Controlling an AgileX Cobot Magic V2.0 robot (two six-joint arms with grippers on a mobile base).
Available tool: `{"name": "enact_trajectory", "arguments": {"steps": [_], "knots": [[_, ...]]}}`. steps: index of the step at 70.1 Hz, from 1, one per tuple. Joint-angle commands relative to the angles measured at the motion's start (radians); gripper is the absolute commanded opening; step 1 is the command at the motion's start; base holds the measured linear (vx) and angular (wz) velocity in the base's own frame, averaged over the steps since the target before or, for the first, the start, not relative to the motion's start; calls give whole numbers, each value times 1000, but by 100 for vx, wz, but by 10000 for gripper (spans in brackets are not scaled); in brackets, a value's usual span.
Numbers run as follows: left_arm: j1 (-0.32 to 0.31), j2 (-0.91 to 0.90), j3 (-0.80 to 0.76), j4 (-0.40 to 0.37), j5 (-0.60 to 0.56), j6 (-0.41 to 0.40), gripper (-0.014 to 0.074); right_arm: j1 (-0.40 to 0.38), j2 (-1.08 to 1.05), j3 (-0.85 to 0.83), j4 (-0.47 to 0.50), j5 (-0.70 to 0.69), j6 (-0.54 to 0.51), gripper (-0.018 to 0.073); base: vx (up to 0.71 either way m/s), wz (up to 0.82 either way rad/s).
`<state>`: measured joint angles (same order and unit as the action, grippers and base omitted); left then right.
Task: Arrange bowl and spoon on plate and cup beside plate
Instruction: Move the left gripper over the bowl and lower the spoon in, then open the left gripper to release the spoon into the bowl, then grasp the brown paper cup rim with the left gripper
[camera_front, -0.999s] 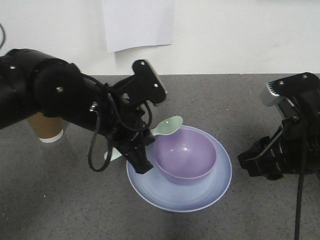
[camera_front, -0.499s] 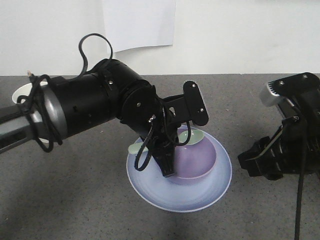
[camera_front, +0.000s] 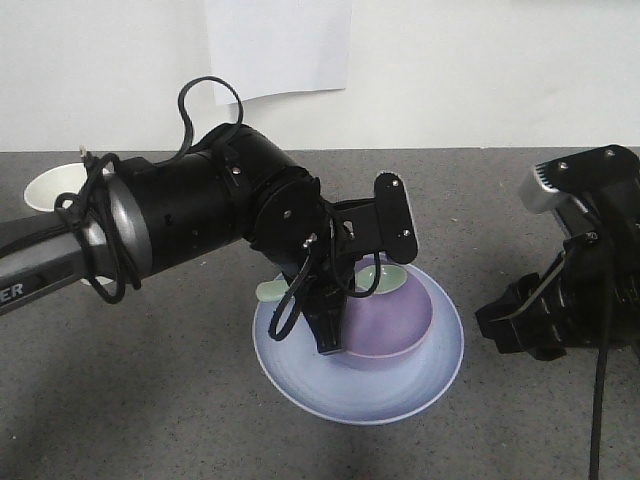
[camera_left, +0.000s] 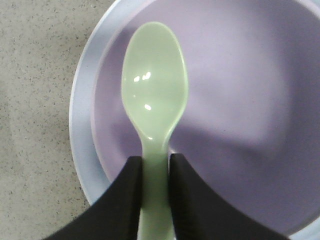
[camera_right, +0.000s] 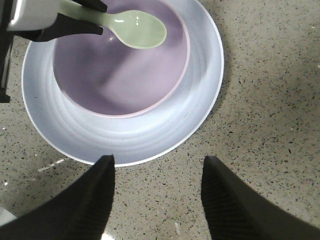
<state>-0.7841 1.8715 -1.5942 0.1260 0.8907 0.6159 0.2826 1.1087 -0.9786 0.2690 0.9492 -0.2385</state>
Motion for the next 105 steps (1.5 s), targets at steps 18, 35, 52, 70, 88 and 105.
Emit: {"name": "enact_trajectory", "arguments": {"steps": [18, 35, 52, 70, 88, 105], "knots": [[-5, -48, -30, -3, -2, 69, 233, -1, -18, -23, 8, -41, -7, 390, 0, 0], [-5, -48, -30, -24, -16, 47, 332, -1, -18, -23, 8, -41, -7, 390, 0, 0], [21, -113, -30, -24, -11, -129, 330, -1, -18, -23, 8, -51, -6, 390, 0, 0], [142, -299, 4, -23, 22, -278, 330, -1, -18, -23, 8, -87, -6, 390, 0, 0], [382, -455, 46, -22, 23, -415, 330, -1, -18, -23, 8, -87, -6, 390, 0, 0], [610, -444, 44, -22, 28, -505, 330, -1, -18, -23, 9, -87, -6, 390, 0, 0]]}}
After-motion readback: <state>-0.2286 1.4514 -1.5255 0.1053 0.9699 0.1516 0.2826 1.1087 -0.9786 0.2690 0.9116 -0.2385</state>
